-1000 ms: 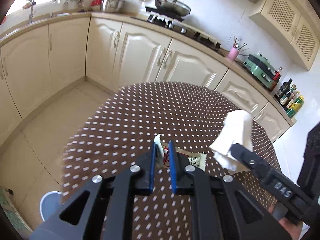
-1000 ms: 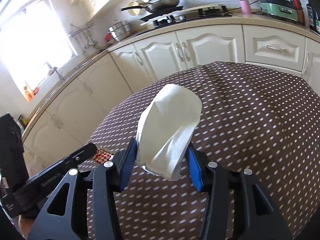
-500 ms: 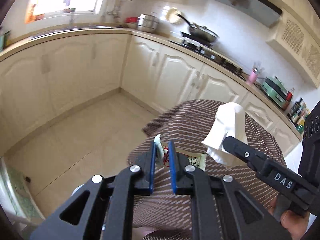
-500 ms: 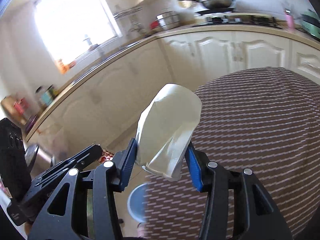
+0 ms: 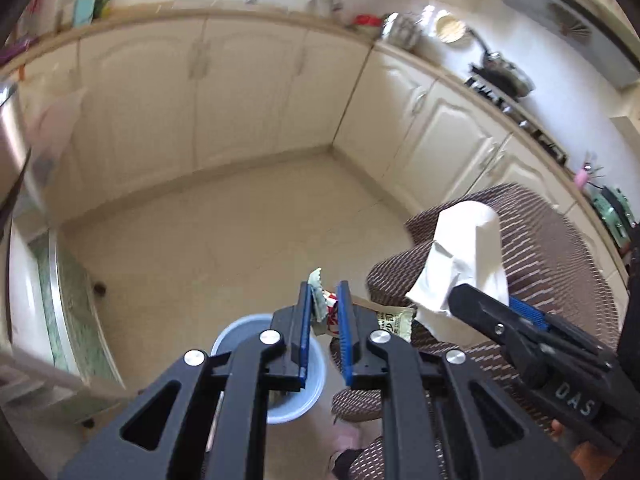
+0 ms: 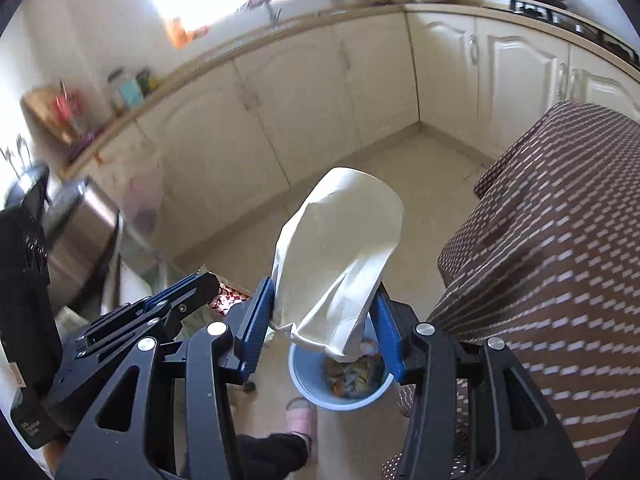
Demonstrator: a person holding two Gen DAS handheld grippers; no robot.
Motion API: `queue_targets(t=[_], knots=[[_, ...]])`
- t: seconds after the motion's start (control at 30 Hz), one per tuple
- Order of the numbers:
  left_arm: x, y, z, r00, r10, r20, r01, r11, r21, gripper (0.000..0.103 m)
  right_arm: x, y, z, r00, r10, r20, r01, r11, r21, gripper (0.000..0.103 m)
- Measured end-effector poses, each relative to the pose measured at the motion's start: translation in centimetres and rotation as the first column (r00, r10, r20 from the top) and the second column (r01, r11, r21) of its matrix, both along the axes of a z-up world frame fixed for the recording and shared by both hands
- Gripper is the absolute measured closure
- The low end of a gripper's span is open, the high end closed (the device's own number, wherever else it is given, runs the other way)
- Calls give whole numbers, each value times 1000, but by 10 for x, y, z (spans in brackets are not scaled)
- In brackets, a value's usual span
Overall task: Collect trash
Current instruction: 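Carry both items over the blue bin and open the left tool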
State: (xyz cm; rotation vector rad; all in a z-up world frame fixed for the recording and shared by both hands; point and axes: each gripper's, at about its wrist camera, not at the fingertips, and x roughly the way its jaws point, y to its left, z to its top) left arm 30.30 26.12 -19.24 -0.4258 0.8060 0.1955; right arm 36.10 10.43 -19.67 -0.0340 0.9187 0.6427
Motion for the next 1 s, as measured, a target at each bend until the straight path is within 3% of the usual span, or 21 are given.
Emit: queue_targets(t=[0.2, 0.33, 0.8, 1.0], knots=[[10, 14, -68, 993, 24, -114, -28, 999, -39, 91, 8, 17, -53, 999, 11, -52, -15, 997, -77, 57], [23, 20, -98, 987, 22, -159, -32, 998, -59, 91, 18, 21, -77, 997, 5, -80, -13, 994, -105, 57], [33, 29, -137, 977, 34, -209, -59, 992, -115, 76, 30, 23, -115, 990, -2, -138, -18, 990, -141, 57], [22, 33, -147, 972, 63, -226, -94, 987, -132, 59, 28, 33, -125, 987, 15, -161, -39, 988, -149, 57]])
